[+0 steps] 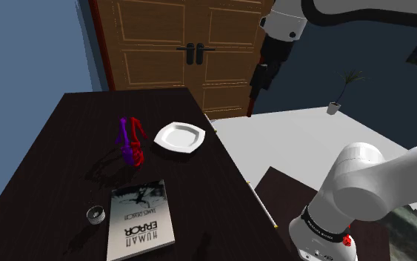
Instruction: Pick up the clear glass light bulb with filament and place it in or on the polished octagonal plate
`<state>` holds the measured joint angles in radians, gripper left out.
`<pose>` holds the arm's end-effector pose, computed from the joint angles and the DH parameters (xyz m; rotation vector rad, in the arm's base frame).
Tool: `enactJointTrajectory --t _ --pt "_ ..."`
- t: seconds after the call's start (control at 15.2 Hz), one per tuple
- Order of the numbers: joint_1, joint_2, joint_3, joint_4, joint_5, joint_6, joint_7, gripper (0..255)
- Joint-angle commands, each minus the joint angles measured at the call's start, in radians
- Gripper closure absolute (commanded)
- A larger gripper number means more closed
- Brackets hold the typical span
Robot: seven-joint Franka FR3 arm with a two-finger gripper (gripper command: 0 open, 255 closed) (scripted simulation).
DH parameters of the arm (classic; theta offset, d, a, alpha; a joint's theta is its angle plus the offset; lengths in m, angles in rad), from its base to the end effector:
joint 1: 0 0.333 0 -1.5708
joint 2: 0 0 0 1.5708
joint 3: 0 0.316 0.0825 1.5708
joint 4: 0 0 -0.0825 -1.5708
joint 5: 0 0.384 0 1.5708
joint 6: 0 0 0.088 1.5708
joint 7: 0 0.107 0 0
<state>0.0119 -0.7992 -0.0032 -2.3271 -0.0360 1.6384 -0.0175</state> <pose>0.3104 -0.0013 0.6148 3.1024 0.0426 0.1714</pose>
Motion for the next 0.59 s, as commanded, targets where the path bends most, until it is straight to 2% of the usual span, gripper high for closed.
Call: enactJointTrajectory --t 0.0,0.53 --pt "0.0 0.0 0.0 0.0 0.0 0.0 0.0 0" --pt "0.049 0.015 0.182 -0.099 0.088 0.181 0.201 0"
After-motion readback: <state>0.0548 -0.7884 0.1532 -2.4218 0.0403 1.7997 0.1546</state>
